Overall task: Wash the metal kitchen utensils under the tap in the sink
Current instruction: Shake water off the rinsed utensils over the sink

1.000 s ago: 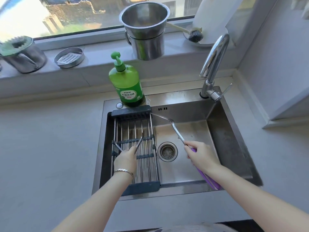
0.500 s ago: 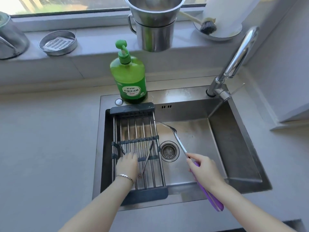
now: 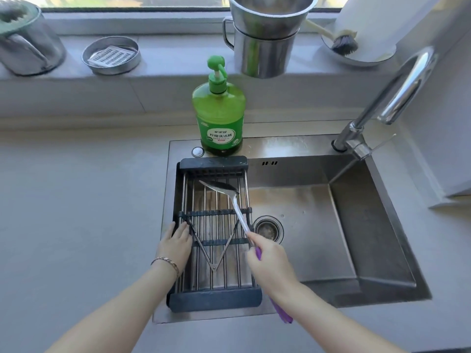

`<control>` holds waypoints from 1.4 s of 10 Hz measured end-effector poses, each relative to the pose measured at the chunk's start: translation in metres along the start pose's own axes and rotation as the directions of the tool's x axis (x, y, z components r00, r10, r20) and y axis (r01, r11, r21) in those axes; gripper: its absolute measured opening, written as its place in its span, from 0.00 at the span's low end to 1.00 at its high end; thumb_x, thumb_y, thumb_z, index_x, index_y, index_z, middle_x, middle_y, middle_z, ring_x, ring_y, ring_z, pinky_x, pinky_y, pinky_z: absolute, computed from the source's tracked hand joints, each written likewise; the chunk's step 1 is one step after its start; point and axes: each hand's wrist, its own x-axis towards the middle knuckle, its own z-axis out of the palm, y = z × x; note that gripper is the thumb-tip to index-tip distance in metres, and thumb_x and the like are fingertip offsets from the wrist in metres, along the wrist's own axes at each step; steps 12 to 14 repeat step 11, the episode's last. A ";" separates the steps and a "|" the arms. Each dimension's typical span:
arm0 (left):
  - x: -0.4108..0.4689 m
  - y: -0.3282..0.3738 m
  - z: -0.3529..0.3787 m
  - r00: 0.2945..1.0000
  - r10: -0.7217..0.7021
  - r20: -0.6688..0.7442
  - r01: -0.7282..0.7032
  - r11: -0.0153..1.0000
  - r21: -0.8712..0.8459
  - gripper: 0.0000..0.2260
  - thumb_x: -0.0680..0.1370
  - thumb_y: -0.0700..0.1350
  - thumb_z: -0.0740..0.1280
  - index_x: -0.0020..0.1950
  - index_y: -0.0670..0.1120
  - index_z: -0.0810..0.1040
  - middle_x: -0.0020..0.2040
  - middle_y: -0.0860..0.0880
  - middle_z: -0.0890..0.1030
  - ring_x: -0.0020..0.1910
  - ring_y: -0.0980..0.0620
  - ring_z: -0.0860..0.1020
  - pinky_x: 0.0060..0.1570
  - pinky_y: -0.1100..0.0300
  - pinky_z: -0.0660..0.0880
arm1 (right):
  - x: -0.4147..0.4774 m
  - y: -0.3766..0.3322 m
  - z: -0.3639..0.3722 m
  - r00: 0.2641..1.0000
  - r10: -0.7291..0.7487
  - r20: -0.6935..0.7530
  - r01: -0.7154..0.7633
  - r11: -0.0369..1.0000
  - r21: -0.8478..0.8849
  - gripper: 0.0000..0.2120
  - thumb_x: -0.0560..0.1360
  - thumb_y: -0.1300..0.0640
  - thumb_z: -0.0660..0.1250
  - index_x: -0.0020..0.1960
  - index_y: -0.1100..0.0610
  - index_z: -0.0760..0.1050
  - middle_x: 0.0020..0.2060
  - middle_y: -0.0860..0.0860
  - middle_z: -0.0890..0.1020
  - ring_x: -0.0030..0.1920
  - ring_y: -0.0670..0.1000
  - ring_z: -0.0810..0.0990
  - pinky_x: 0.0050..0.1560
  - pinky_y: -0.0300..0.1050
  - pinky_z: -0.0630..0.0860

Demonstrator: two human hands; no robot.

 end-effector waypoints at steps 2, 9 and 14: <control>0.001 -0.001 0.001 1.000 0.003 -0.027 -0.004 0.999 -0.054 0.25 0.78 0.43 0.59 0.74 0.42 0.56 0.77 0.43 0.50 0.76 0.46 0.44 0.72 0.45 0.40 | 0.027 -0.012 0.060 0.988 0.133 -0.074 -0.148 0.952 -0.266 0.22 0.78 0.58 0.52 0.72 0.52 0.61 0.57 0.55 0.72 0.52 0.58 0.77 0.45 0.46 0.71; -0.008 0.013 -0.089 0.982 -0.056 0.182 0.115 0.935 -0.335 0.14 0.77 0.42 0.57 0.62 0.46 0.71 0.62 0.46 0.75 0.60 0.48 0.74 0.62 0.54 0.68 | 0.038 0.074 -0.060 0.938 0.261 0.228 -0.192 0.939 -0.285 0.14 0.76 0.58 0.58 0.58 0.56 0.76 0.53 0.53 0.80 0.56 0.53 0.77 0.50 0.37 0.69; -0.013 0.005 -0.211 0.993 -0.067 0.092 0.113 0.661 -0.742 0.13 0.77 0.49 0.59 0.55 0.45 0.77 0.47 0.47 0.81 0.41 0.51 0.77 0.37 0.61 0.72 | 0.046 0.036 -0.205 0.962 0.111 0.248 0.031 0.863 -0.505 0.15 0.76 0.52 0.59 0.59 0.53 0.76 0.55 0.48 0.80 0.54 0.49 0.77 0.53 0.39 0.72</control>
